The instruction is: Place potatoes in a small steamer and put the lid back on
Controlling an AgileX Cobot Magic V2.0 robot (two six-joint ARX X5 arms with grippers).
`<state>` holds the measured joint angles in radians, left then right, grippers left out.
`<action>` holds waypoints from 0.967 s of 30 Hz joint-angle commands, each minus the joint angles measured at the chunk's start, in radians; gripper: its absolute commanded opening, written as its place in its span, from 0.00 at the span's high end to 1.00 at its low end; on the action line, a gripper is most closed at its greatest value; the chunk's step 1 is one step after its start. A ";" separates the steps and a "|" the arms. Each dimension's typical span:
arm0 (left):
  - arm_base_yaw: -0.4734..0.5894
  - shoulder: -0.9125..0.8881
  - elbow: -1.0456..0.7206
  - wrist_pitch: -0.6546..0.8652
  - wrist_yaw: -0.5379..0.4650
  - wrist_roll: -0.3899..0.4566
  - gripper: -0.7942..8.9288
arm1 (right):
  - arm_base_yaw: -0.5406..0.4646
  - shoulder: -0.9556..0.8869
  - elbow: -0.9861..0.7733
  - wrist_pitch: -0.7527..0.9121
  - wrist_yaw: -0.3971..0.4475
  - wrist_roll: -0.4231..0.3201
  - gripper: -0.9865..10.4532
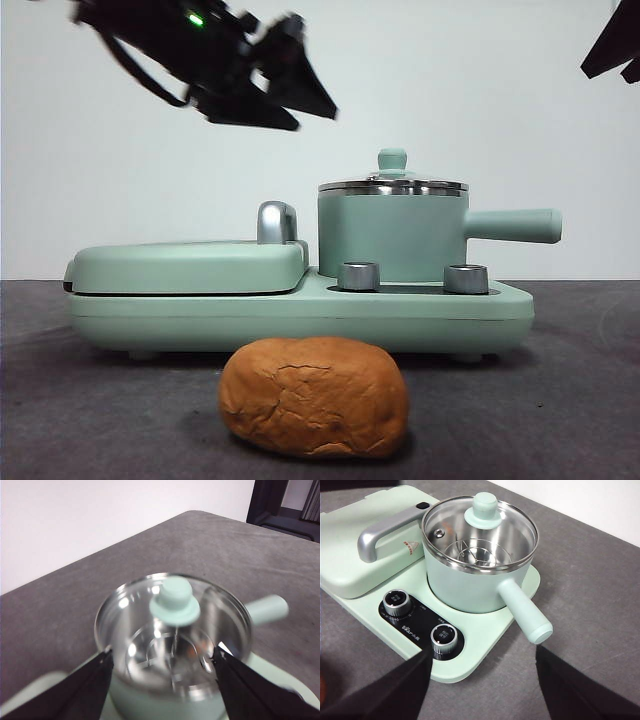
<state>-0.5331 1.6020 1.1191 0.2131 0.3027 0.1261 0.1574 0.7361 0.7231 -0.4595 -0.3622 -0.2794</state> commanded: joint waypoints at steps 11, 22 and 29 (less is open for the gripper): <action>-0.072 0.322 0.369 0.011 0.000 -0.004 0.56 | 0.005 0.008 0.018 0.024 0.004 0.014 0.63; -0.085 0.420 0.415 -0.023 -0.023 0.053 0.57 | 0.005 0.008 0.018 0.048 0.004 0.018 0.63; -0.085 0.420 0.416 -0.034 -0.023 0.053 0.57 | 0.005 0.008 0.018 0.048 0.004 0.018 0.63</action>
<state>-0.6102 1.9980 1.5063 0.1753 0.2832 0.1684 0.1574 0.7361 0.7231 -0.4217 -0.3622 -0.2787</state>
